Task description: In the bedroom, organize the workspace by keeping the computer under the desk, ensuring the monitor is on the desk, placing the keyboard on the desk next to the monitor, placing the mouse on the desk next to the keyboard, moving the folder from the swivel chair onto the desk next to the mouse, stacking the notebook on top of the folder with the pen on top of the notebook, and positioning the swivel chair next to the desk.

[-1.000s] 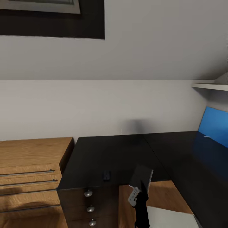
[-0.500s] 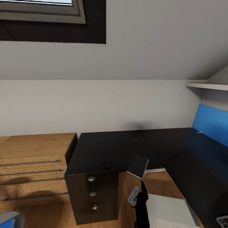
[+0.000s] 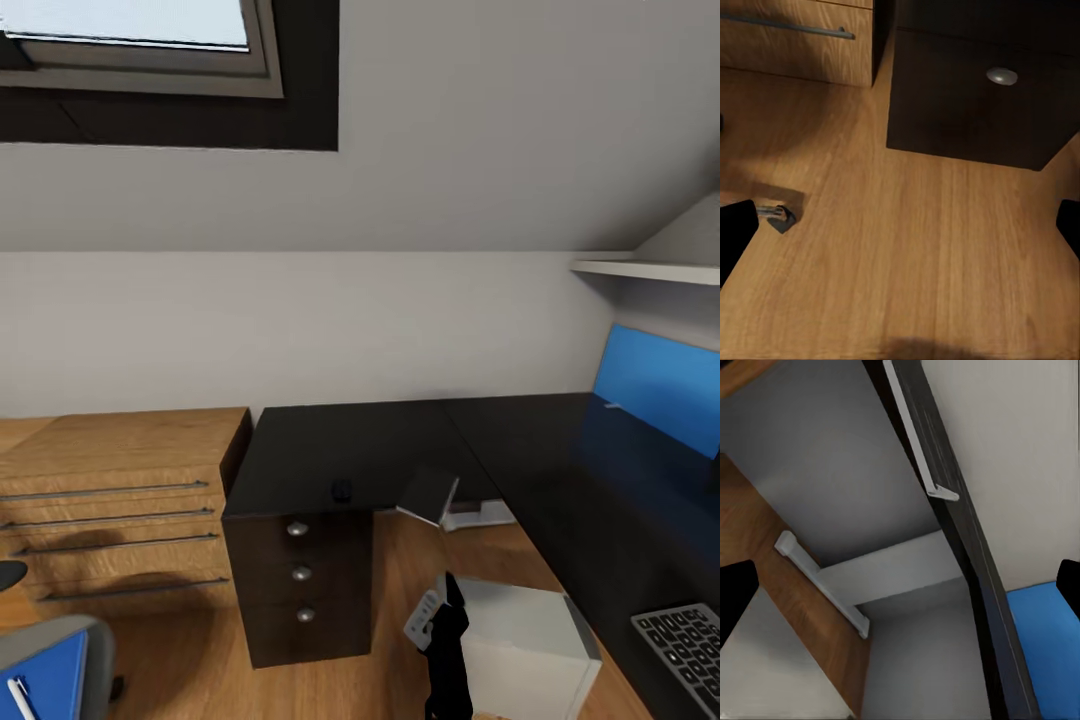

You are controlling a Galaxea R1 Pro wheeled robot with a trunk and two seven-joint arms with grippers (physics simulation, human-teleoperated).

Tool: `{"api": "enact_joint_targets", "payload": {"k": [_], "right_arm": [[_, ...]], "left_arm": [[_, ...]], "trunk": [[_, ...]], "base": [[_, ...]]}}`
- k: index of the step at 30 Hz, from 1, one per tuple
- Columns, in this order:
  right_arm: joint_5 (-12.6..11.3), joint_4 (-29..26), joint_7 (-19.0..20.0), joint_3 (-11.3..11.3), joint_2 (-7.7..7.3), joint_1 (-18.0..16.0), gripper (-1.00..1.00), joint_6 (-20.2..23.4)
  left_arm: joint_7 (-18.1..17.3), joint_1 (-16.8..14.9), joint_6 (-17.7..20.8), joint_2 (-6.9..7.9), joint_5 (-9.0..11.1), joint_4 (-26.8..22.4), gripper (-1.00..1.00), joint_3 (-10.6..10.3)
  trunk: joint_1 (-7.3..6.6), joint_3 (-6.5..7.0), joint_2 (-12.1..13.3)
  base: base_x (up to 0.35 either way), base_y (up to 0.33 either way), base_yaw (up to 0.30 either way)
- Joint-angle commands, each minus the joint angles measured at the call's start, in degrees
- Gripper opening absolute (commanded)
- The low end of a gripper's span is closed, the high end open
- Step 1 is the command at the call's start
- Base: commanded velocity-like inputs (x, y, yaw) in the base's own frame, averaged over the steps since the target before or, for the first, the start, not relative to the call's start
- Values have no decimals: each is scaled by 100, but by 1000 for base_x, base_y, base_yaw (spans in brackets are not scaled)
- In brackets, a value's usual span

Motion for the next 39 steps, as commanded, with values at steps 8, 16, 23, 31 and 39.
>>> {"api": "enact_joint_targets", "payload": {"k": [8,16,23,31,39], "right_arm": [[-131,19,-1,-196,-18,-5,100,-455],[-747,269,49,-621,-105,-5,100,-1317],[-2087,1047,263,-673,-137,-5,100,-2476],[-4392,1998,2001,-685,-154,-5,100,-3621],[-5776,2449,3782,-686,-269,0,100,-4087]], "left_arm": [[-12,-6,-16,0,-52,5,100,51],[-7,-6,-9,-8,-55,5,100,50],[6,-4,28,-9,-52,5,100,58],[10,-3,56,-20,-59,11,100,66],[8,-5,76,-26,-61,18,100,68]], "trunk": [[-3,-6,-4],[-3,-6,-4],[-3,-6,-4],[-3,-6,-4],[-3,-6,-4]], "base": [[-98,0,0],[-9,0,0],[0,0,0],[0,0,0],[0,0,0]]}}
